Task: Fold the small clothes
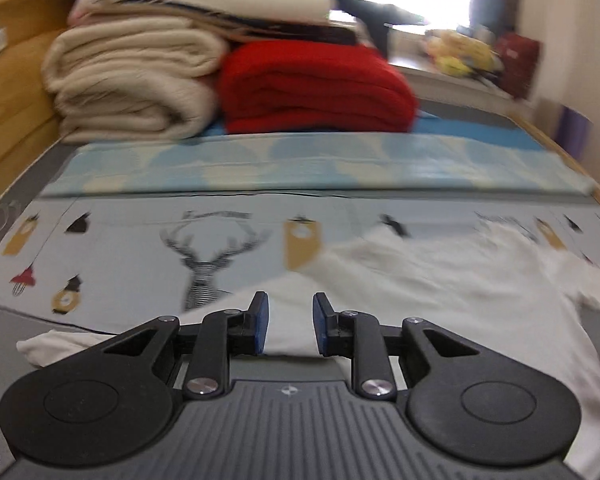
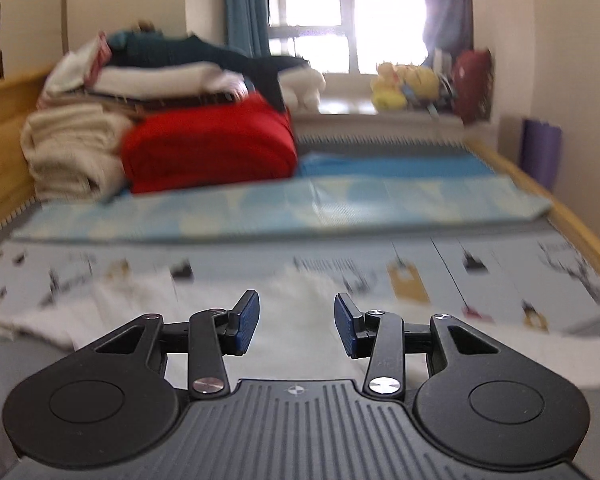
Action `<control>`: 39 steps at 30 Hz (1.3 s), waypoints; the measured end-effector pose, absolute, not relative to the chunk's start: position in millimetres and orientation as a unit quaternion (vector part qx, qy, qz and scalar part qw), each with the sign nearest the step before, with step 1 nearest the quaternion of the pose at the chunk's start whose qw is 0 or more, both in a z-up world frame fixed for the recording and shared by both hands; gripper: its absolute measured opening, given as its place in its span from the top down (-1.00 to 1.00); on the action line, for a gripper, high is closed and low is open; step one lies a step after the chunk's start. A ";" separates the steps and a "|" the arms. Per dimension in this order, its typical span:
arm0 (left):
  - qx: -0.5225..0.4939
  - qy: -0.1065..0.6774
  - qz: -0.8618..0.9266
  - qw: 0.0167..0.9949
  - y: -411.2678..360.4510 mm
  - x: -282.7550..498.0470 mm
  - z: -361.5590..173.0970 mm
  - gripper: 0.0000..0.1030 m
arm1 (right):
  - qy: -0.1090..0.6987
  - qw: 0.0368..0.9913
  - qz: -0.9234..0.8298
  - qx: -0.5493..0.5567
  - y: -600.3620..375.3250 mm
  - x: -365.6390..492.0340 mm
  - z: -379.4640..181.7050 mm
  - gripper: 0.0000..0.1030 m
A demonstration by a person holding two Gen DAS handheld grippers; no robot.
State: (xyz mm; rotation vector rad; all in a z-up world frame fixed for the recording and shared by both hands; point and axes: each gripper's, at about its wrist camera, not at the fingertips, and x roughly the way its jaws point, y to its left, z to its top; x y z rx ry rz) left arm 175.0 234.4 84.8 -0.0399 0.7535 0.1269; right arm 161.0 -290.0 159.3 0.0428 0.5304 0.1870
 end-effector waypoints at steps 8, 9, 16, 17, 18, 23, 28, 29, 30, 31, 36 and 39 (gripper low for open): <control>-0.071 0.383 0.145 0.910 328.9 209.6 64.0 0.50 | 0.257 0.958 0.125 0.016 -238.4 229.4 134.0 0.58; -0.081 0.387 0.156 0.905 339.9 212.4 61.9 0.50 | 0.260 0.957 0.129 0.015 -234.5 233.5 127.7 0.59; -0.148 0.414 0.223 0.870 416.7 227.1 29.8 0.48 | 0.280 0.944 0.161 0.073 -206.8 257.5 119.4 0.63; -0.153 0.420 0.235 0.863 426.2 227.4 25.3 0.48 | 0.275 0.944 0.166 0.073 -202.8 258.8 121.1 0.63; -0.160 0.427 0.247 0.855 437.3 228.0 19.6 0.46 | 0.274 0.943 0.172 0.072 -199.5 260.4 121.6 0.63; -0.212 0.435 0.322 0.814 492.3 218.4 0.5 -0.01 | 0.281 0.939 0.195 0.040 -184.9 266.7 115.0 0.63; -0.250 0.435 0.381 0.777 525.9 207.1 -8.3 -0.02 | 0.294 0.933 0.201 0.047 -185.3 272.4 110.7 0.63; -0.247 0.439 0.390 0.771 528.5 207.0 -10.4 -0.02 | 0.296 0.932 0.202 0.045 -184.2 273.1 109.9 0.63; -0.246 0.444 0.397 0.764 530.9 206.7 -13.1 -0.02 | 0.298 0.932 0.202 0.042 -183.4 273.4 108.8 0.63; -0.248 0.448 0.402 0.759 533.7 206.7 -16.4 -0.02 | 0.299 0.932 0.203 0.038 -181.8 273.8 107.6 0.63; -0.271 0.441 0.411 0.750 538.6 201.1 -22.7 0.84 | 0.306 0.930 0.202 0.031 -176.5 274.4 104.1 0.63; -0.231 0.416 0.415 0.776 520.2 208.5 -2.0 0.85 | 0.307 0.930 0.200 0.026 -176.2 272.8 103.1 0.63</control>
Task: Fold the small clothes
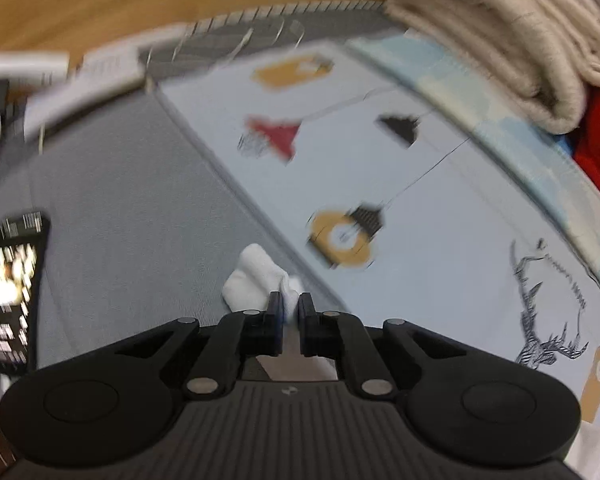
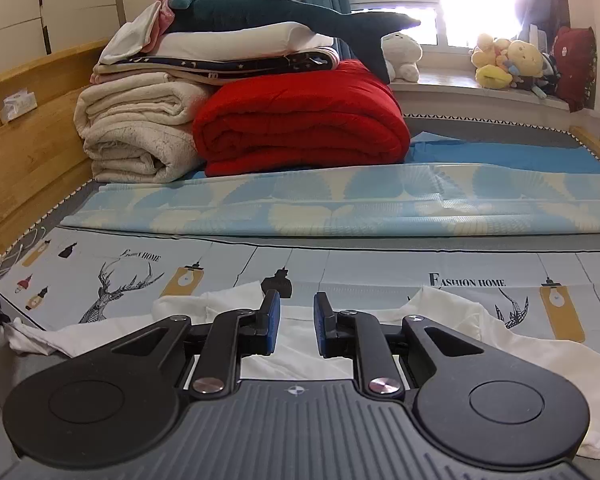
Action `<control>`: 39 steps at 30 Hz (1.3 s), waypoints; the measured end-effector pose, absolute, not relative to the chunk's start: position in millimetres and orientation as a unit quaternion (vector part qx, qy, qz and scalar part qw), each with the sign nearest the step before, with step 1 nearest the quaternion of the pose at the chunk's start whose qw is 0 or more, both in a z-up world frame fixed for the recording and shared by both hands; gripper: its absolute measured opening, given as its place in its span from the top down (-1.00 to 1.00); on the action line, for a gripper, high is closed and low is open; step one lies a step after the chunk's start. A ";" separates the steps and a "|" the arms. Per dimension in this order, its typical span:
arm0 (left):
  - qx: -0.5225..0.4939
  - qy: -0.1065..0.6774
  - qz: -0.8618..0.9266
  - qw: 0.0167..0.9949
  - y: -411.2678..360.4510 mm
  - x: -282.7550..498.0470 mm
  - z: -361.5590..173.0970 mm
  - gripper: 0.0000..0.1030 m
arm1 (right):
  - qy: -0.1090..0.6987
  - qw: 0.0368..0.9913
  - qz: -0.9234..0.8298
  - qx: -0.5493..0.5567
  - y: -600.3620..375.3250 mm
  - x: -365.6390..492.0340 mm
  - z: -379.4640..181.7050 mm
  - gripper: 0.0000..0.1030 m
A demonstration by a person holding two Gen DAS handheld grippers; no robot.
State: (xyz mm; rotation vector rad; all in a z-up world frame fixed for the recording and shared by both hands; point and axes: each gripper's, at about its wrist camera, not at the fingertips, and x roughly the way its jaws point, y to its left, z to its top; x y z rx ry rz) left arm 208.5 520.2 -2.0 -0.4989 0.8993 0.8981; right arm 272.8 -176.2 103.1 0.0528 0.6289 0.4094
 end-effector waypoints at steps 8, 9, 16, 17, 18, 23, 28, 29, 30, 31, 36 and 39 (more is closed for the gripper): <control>-0.165 0.303 0.267 0.900 372.2 243.1 85.3 0.86 | 0.343 0.923 0.171 0.034 -186.0 273.9 95.1 0.63; -0.158 0.291 0.227 0.916 340.3 247.7 93.7 0.86 | 0.347 0.922 0.169 0.040 -188.6 274.1 93.7 0.63; -0.201 0.351 -0.098 0.909 145.9 280.5 84.0 0.64 | 0.388 0.906 0.144 0.090 -207.6 280.4 77.1 0.63; -0.202 0.377 -0.138 0.893 128.4 284.0 78.8 0.60 | 0.394 0.902 0.140 0.102 -209.9 281.2 75.1 0.63; -0.188 0.380 -0.144 0.894 115.9 282.5 79.1 0.60 | 0.399 0.899 0.136 0.114 -212.6 282.1 73.6 0.62; -0.194 0.357 -0.061 0.912 136.5 276.2 87.2 0.58 | 0.406 0.895 0.118 0.139 -217.7 279.2 69.5 0.62; -0.143 0.433 0.077 0.887 174.9 284.9 63.6 0.57 | 0.412 0.893 0.109 0.143 -219.2 281.2 63.1 0.62; -0.134 0.442 0.089 0.882 183.2 287.6 60.2 0.57 | 0.416 0.891 0.109 0.148 -220.7 283.3 60.0 0.63; -0.132 0.445 0.095 0.881 188.6 289.5 58.5 0.57 | 0.422 0.887 0.107 0.155 -221.5 286.5 55.7 0.64; -0.136 0.442 0.100 0.881 195.9 291.0 58.4 0.57 | 0.430 0.882 0.105 0.165 -222.3 289.3 50.7 0.73; -0.160 0.429 0.124 0.881 231.9 294.2 65.0 0.57 | 0.487 0.842 0.105 0.206 -212.8 306.4 13.5 0.74; -0.180 0.424 0.132 0.878 251.6 302.5 75.0 0.57 | 0.529 0.816 0.098 0.209 -201.8 313.0 -13.4 0.66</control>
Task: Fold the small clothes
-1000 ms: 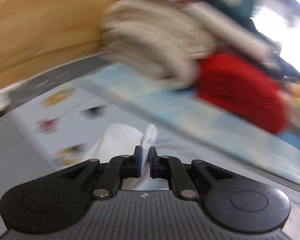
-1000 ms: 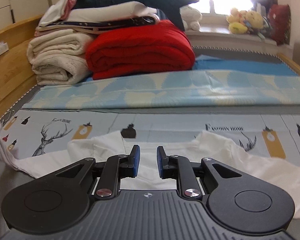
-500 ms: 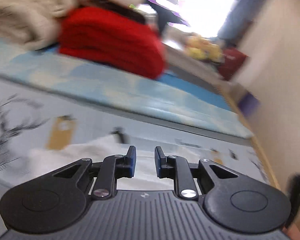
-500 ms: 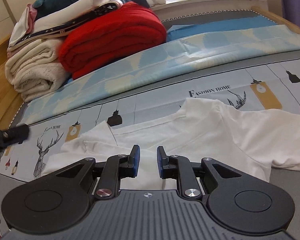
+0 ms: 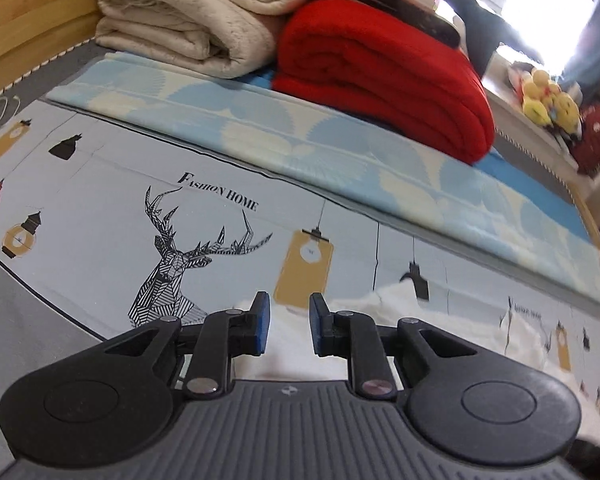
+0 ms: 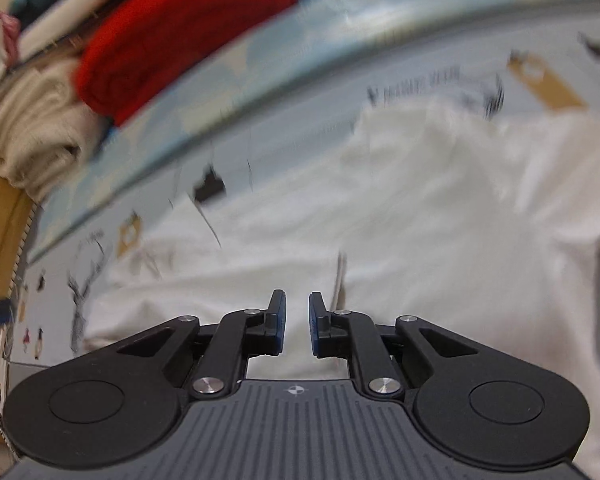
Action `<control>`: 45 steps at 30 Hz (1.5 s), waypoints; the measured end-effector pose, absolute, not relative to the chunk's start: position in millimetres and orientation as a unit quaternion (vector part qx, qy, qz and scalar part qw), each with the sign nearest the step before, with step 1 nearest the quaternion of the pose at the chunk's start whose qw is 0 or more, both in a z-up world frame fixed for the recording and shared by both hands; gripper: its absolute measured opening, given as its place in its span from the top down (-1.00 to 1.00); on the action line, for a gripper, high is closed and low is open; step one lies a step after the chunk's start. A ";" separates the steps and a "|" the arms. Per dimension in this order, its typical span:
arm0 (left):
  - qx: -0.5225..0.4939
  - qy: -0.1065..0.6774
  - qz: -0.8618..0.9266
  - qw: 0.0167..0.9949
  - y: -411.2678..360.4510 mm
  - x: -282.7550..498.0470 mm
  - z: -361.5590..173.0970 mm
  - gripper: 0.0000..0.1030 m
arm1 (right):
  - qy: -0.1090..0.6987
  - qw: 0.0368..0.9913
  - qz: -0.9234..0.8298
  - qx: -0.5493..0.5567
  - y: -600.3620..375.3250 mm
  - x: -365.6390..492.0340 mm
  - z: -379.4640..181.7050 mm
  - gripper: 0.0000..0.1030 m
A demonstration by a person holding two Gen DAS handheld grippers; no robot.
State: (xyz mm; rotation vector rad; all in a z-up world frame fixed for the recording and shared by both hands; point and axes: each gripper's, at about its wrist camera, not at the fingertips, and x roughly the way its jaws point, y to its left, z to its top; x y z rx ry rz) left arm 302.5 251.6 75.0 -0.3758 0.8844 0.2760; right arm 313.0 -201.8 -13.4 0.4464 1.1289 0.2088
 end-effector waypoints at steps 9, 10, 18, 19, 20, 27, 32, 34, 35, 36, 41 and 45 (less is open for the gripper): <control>-0.211 0.416 0.131 0.875 264.7 318.2 83.2 0.57 | 0.561 0.802 0.098 0.181 -182.4 325.8 -51.2 0.73; -0.211 0.414 0.133 0.875 266.5 319.7 83.7 0.58 | 0.554 0.807 0.102 0.177 -180.6 325.1 -47.6 0.85; -0.202 0.420 0.148 0.872 273.8 323.9 77.2 0.57 | 0.406 0.873 0.145 0.230 -223.3 319.6 60.5 0.93; -0.198 0.421 0.147 0.873 273.3 323.2 76.5 0.57 | 0.395 0.884 0.126 0.218 -237.0 319.3 67.6 0.93; -0.194 0.422 0.146 0.874 272.8 322.5 75.9 0.57 | 0.396 0.892 0.093 0.198 -251.8 321.1 68.3 0.93; -0.176 0.447 0.131 0.867 255.9 331.6 59.1 0.57 | 0.455 0.875 -0.046 0.156 -312.5 341.2 28.6 0.93; -0.169 0.469 0.105 0.860 234.6 344.0 39.9 0.57 | 0.464 0.872 -0.079 0.133 -314.3 343.7 27.1 0.93; -0.164 0.479 0.095 0.857 226.6 348.5 32.0 0.57 | 0.476 0.863 -0.105 0.136 -323.2 341.8 21.1 0.93; -0.161 0.483 0.091 0.856 223.2 350.2 28.7 0.57 | 0.479 0.859 -0.115 0.142 -327.4 341.4 19.3 0.93; -0.158 0.486 0.085 0.855 219.1 352.2 25.1 0.57 | 0.478 0.858 -0.125 0.142 -331.9 340.3 16.7 0.93; -0.165 0.493 0.058 0.852 205.6 360.7 10.8 0.58 | 0.471 0.859 -0.135 0.148 -334.9 338.2 16.8 0.83; -0.184 0.483 0.049 0.855 197.1 367.7 1.9 0.58 | 0.444 0.873 -0.149 0.139 -327.1 336.7 31.1 0.83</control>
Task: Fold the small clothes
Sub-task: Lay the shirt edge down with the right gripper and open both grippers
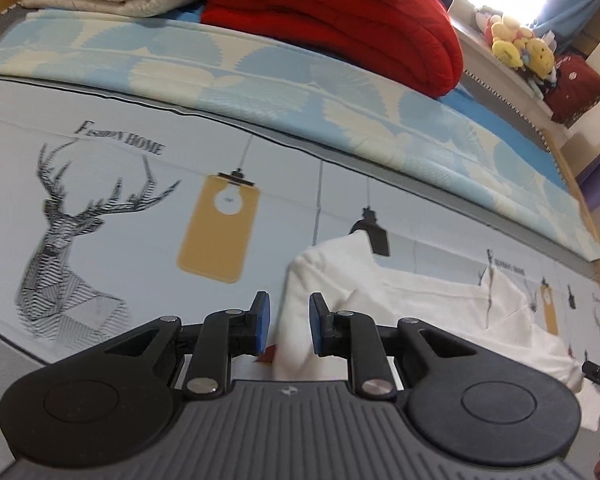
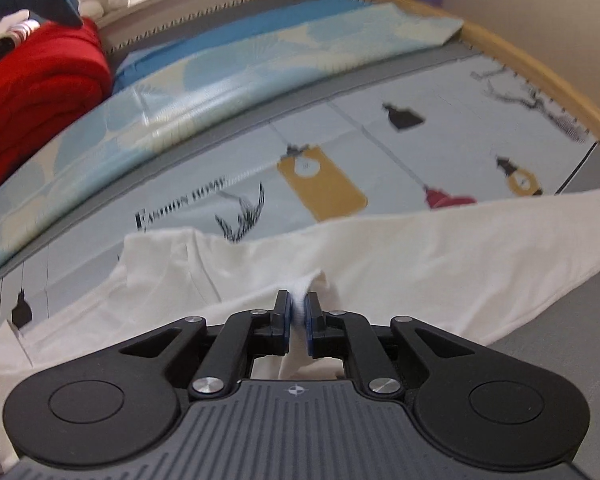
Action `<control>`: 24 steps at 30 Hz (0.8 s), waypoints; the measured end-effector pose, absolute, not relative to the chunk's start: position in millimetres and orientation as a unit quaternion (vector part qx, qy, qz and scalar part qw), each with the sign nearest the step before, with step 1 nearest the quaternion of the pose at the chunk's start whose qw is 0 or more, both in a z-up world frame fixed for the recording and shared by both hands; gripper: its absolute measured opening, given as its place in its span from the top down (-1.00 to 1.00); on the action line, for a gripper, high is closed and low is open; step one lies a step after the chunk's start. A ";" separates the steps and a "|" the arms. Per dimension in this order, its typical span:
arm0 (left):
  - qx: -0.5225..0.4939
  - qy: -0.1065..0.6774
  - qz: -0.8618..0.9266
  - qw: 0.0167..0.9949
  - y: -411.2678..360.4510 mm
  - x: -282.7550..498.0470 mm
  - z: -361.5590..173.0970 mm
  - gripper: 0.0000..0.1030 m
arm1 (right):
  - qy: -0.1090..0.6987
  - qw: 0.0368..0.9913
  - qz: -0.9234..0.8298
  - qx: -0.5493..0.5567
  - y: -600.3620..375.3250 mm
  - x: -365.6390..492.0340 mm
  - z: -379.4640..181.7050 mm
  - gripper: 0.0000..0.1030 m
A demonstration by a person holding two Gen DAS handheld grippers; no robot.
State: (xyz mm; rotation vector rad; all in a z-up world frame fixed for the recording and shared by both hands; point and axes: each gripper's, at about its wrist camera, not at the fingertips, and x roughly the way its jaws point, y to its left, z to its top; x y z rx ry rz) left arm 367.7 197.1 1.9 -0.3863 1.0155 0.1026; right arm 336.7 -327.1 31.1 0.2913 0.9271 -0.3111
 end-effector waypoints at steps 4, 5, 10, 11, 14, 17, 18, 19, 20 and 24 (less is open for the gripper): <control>-0.204 0.480 0.044 0.852 189.4 376.7 -7.9 0.62 | 0.419 0.886 -0.129 0.150 -310.5 333.5 46.2 0.83; -0.207 0.480 0.043 0.851 187.2 378.8 -10.7 0.64 | 0.417 0.889 -0.116 0.152 -305.4 333.9 48.3 0.83; -0.223 0.482 0.050 0.846 178.1 387.9 -24.5 0.64 | 0.424 0.888 -0.056 0.171 -282.2 339.2 51.3 0.82; -0.223 0.483 0.053 0.845 176.5 389.7 -26.9 0.64 | 0.427 0.887 -0.047 0.172 -277.8 340.5 51.0 0.82; -0.220 0.485 0.061 0.844 172.1 396.0 -33.9 0.64 | 0.433 0.884 -0.029 0.176 -268.5 343.0 51.6 0.82; -0.215 0.496 0.076 0.838 169.5 403.1 -44.2 0.64 | 0.436 0.882 -0.019 0.178 -264.3 344.1 51.8 0.82; -0.214 0.499 0.077 0.837 168.5 405.2 -47.6 0.64 | 0.437 0.881 -0.015 0.179 -263.6 344.6 52.1 0.82; -0.213 0.501 0.077 0.835 167.6 406.8 -50.4 0.64 | 0.437 0.881 -0.013 0.179 -263.3 344.1 52.5 0.82; -0.213 0.503 0.076 0.834 166.4 408.1 -52.7 0.64 | 0.438 0.881 -0.012 0.179 -262.8 343.9 53.2 0.82; -0.212 0.508 0.064 0.832 156.8 413.2 -57.3 0.40 | 0.438 0.880 -0.013 0.184 -265.6 345.4 52.8 0.82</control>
